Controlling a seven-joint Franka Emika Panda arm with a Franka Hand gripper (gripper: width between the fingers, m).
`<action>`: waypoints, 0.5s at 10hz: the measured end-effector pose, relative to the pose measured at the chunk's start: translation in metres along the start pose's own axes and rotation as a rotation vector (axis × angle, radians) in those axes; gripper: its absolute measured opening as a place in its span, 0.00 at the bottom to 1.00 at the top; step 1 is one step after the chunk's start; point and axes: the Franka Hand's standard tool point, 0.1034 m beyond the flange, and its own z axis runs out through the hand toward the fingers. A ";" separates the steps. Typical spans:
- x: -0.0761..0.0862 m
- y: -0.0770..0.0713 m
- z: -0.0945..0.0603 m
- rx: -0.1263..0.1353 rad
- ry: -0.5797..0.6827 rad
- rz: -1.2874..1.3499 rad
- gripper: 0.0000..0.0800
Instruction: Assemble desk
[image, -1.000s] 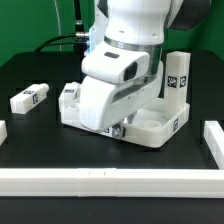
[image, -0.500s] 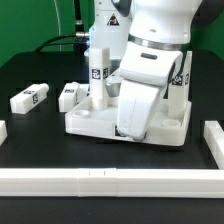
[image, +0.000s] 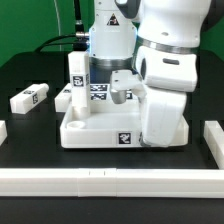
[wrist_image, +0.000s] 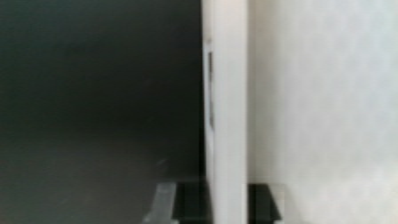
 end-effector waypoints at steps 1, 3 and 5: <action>0.006 0.008 -0.002 0.020 -0.008 -0.006 0.08; 0.012 0.025 -0.008 0.011 -0.008 -0.010 0.08; 0.011 0.022 -0.005 0.016 -0.009 -0.007 0.08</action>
Offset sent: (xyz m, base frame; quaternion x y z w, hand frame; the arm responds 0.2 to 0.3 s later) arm 0.0000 0.0000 0.0000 0.0000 0.0000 0.0000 1.0000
